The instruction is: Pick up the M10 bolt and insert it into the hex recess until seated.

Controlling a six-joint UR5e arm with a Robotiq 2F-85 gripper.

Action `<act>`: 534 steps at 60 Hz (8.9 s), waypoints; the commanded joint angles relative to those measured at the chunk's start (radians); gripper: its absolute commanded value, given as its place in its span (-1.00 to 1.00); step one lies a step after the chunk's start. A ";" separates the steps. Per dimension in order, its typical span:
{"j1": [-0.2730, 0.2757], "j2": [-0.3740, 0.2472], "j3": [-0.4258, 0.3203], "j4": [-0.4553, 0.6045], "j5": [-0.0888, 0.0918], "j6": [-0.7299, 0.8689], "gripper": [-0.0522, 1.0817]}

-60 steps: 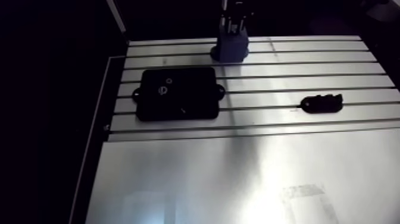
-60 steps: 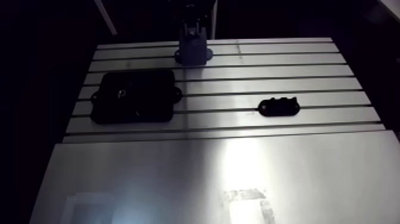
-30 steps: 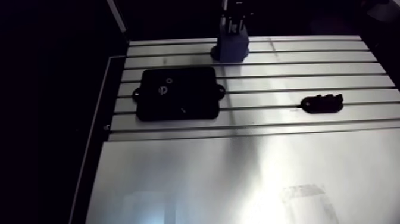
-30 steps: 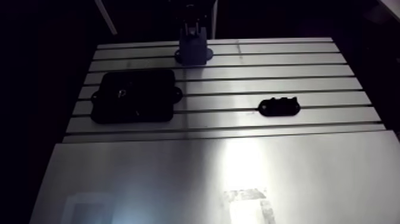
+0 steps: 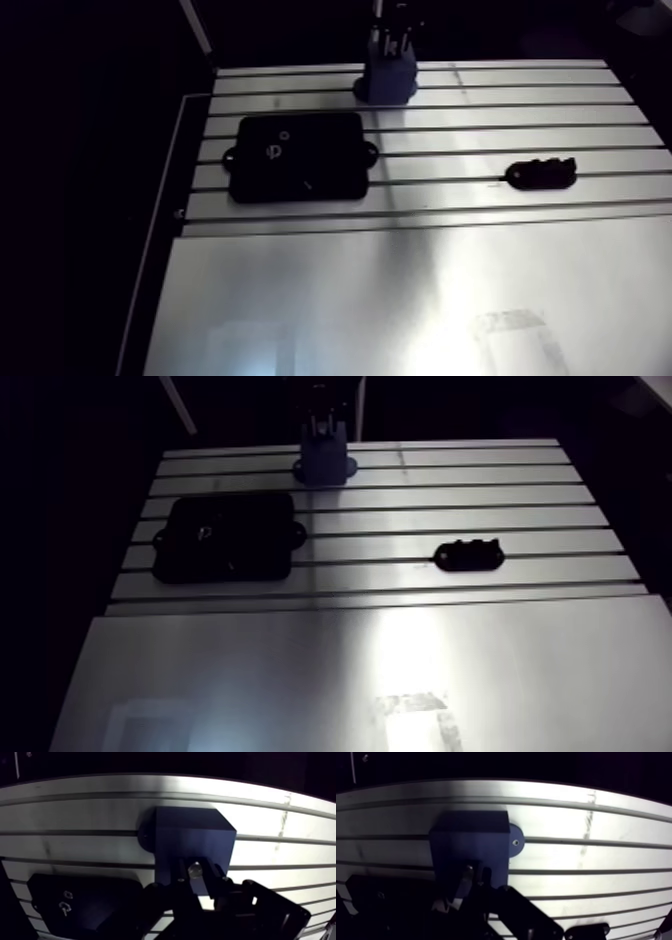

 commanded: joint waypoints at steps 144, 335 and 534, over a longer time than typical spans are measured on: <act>0.000 0.001 -0.008 0.019 0.000 -0.198 0.37; -0.001 -0.012 -0.059 0.024 -0.001 -0.340 -0.57; 0.005 -0.032 0.040 -0.021 -0.006 -0.058 0.99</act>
